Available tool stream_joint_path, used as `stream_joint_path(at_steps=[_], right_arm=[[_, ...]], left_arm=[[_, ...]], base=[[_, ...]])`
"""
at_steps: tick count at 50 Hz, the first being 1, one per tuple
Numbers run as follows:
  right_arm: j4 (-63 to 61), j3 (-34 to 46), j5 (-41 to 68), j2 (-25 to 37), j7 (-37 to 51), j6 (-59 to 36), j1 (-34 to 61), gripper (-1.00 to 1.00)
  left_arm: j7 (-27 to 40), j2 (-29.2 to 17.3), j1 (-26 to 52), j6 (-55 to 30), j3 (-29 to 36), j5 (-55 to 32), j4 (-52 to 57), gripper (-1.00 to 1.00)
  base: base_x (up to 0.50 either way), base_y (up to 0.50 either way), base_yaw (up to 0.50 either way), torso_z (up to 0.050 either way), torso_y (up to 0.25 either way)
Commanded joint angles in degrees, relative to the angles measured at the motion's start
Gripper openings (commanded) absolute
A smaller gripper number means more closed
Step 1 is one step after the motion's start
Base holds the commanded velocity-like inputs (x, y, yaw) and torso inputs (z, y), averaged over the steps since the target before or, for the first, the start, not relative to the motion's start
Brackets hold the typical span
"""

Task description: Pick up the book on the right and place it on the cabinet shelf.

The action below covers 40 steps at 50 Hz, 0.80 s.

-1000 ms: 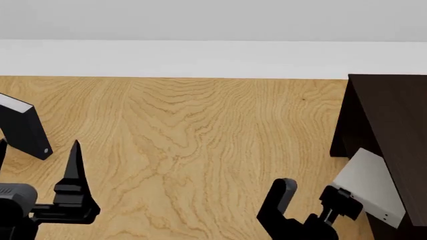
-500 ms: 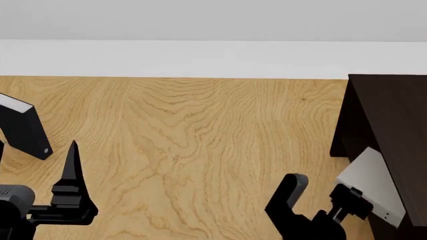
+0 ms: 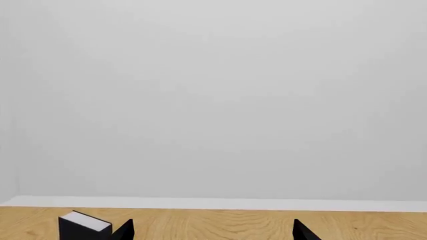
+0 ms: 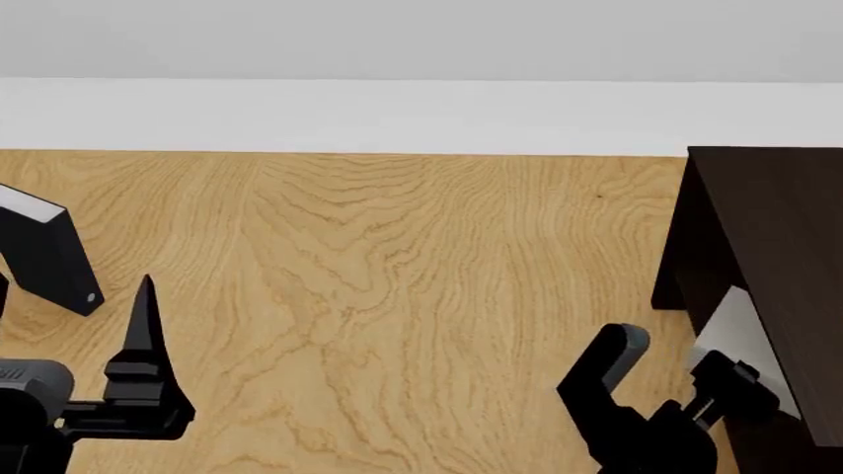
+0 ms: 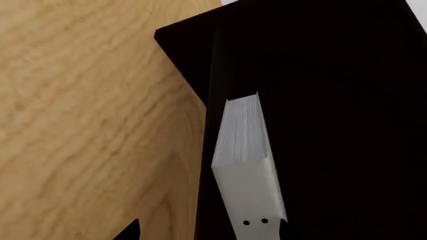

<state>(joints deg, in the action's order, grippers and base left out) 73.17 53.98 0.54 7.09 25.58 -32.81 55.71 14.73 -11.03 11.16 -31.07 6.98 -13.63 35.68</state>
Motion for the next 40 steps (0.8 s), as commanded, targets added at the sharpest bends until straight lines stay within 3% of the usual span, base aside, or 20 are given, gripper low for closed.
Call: stream_joint_path(at_steps=[1, 40], right_arm=[[1.81, -0.37, -0.68, 0.65, 0.92, 0.04, 0.39, 1.00], [0.81, 3.55, -1.39, -0.38, 5.56, 8.91, -3.20, 1.00]], left_arm=[[-0.02, -0.34, 0.61, 0.26, 0.95, 0.61, -0.84, 1.00], [1.14, -1.36, -0.60, 0.33, 1.58, -1.46, 2.58, 1.00]], base=[[0.00, 0.00, 0.00, 0.000, 0.000], [0.00, 0.00, 0.00, 0.000, 0.000]])
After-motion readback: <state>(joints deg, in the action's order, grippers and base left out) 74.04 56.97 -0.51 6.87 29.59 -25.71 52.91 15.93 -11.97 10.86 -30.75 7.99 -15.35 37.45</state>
